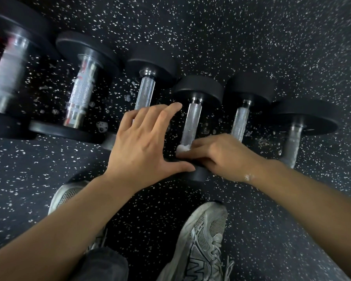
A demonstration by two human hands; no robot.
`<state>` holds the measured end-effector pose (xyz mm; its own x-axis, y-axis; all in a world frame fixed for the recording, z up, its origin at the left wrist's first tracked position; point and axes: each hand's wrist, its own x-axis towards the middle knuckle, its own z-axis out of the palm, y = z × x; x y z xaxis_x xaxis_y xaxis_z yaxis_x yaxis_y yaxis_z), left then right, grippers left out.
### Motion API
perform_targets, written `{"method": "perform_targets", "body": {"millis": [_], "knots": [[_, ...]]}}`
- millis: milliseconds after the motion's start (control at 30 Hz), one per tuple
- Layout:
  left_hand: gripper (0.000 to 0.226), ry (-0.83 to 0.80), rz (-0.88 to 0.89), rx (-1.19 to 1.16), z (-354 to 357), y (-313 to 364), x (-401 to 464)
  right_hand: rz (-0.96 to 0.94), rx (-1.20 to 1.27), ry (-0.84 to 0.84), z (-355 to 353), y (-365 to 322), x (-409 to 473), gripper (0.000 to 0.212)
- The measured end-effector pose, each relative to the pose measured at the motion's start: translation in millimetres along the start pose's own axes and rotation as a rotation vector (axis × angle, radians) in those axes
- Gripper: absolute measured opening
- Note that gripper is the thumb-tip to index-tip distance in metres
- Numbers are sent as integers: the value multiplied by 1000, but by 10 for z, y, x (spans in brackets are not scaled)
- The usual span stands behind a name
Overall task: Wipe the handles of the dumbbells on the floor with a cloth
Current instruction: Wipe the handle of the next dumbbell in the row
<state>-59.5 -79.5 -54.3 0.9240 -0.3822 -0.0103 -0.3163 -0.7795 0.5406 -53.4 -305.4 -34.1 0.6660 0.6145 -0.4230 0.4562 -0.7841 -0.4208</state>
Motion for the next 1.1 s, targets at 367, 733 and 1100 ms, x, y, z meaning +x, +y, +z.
{"method": "perform_targets", "body": {"millis": [367,733,1100], "knots": [[121,0,2,-5,-8,7,-2,217,-151,491,-80,330,377,36],[121,-3,0,-3,-5,1,2,124,164,91,11,76,64,37],[121,8,3,2,6,1,-2,112,-115,204,-177,195,214,41]]}}
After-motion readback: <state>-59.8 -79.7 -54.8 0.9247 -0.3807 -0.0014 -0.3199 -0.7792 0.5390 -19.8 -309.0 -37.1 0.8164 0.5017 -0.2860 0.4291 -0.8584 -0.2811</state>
